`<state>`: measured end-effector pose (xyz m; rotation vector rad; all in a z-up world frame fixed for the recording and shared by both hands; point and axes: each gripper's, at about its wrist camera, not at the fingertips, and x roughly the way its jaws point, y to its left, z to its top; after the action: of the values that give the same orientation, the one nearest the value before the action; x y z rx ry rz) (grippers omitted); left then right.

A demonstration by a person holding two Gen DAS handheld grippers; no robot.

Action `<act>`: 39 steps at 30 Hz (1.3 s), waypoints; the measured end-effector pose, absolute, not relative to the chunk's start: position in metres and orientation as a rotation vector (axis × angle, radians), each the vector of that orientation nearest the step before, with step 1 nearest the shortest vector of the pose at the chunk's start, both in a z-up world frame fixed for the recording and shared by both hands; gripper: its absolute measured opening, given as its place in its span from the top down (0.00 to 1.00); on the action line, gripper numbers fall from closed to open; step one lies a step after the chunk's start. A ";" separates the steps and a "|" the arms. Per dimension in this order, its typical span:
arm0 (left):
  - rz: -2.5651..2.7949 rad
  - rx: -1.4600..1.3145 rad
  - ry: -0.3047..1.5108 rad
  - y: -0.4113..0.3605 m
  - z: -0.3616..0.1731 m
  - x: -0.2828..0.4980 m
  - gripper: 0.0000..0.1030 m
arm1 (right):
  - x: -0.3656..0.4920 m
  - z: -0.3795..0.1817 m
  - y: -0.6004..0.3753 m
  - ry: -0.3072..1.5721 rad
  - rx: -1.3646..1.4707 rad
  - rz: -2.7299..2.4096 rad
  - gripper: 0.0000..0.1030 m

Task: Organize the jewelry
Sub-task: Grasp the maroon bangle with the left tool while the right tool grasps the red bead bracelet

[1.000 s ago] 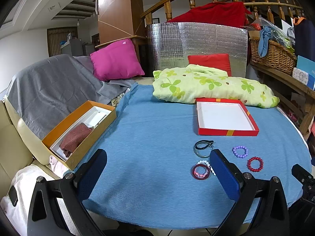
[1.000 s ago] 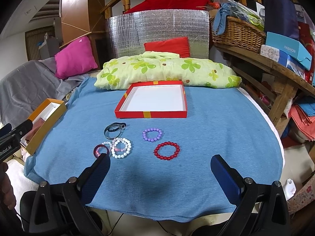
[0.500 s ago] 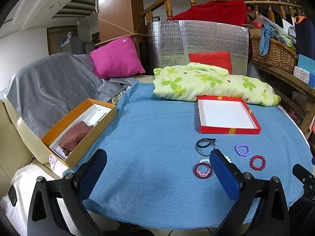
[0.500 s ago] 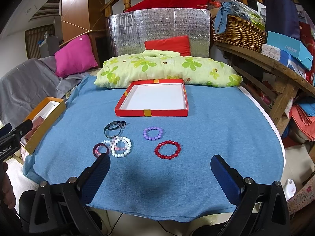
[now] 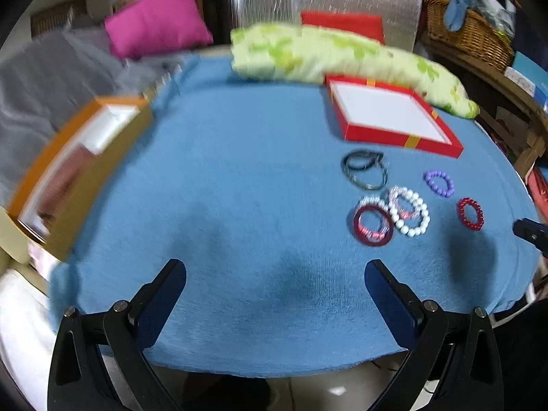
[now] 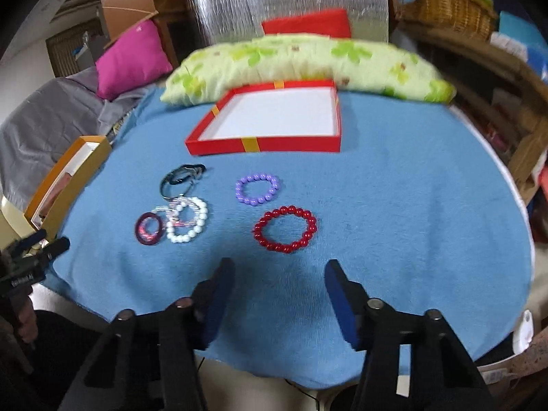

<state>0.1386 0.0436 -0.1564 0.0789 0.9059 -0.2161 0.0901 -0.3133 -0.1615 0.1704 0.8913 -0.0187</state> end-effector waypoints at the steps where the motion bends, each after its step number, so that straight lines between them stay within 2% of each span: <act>1: -0.237 0.068 0.925 0.041 -0.160 0.144 0.00 | 0.097 -0.165 -0.315 0.900 0.170 -0.019 0.53; 4: -0.280 0.095 0.955 0.025 -0.166 0.157 0.03 | 0.125 -0.181 -0.320 0.943 0.167 -0.020 0.65; 7: -0.334 0.125 0.972 0.006 -0.171 0.171 0.08 | 0.147 -0.195 -0.327 0.978 0.188 -0.027 0.68; 13: -0.435 0.136 1.078 -0.022 -0.197 0.201 0.38 | 0.172 -0.217 -0.339 1.032 0.223 -0.034 0.69; 18: -0.467 0.159 1.086 -0.036 -0.203 0.213 0.49 | 0.180 -0.222 -0.340 1.036 0.201 -0.036 0.78; 20: -0.475 0.160 1.086 -0.038 -0.204 0.219 0.61 | 0.182 -0.223 -0.342 1.033 0.210 -0.037 0.81; 21: -0.475 0.160 1.089 -0.040 -0.205 0.222 0.64 | 0.182 -0.223 -0.343 1.030 0.212 -0.040 0.87; 26: -0.473 0.159 1.067 -0.043 -0.206 0.232 0.85 | 0.186 -0.222 -0.338 1.022 0.187 -0.044 0.89; 29: -0.469 0.153 1.055 -0.046 -0.206 0.241 0.90 | 0.188 -0.222 -0.336 1.012 0.177 -0.046 0.90; 39: -0.455 0.085 1.017 -0.045 -0.199 0.270 0.92 | 0.203 -0.216 -0.349 0.979 0.281 -0.037 0.90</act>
<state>0.2698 -0.0455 -0.1986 0.0852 1.0171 -0.4554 0.2028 -0.3490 -0.2164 0.2808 0.9787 -0.0375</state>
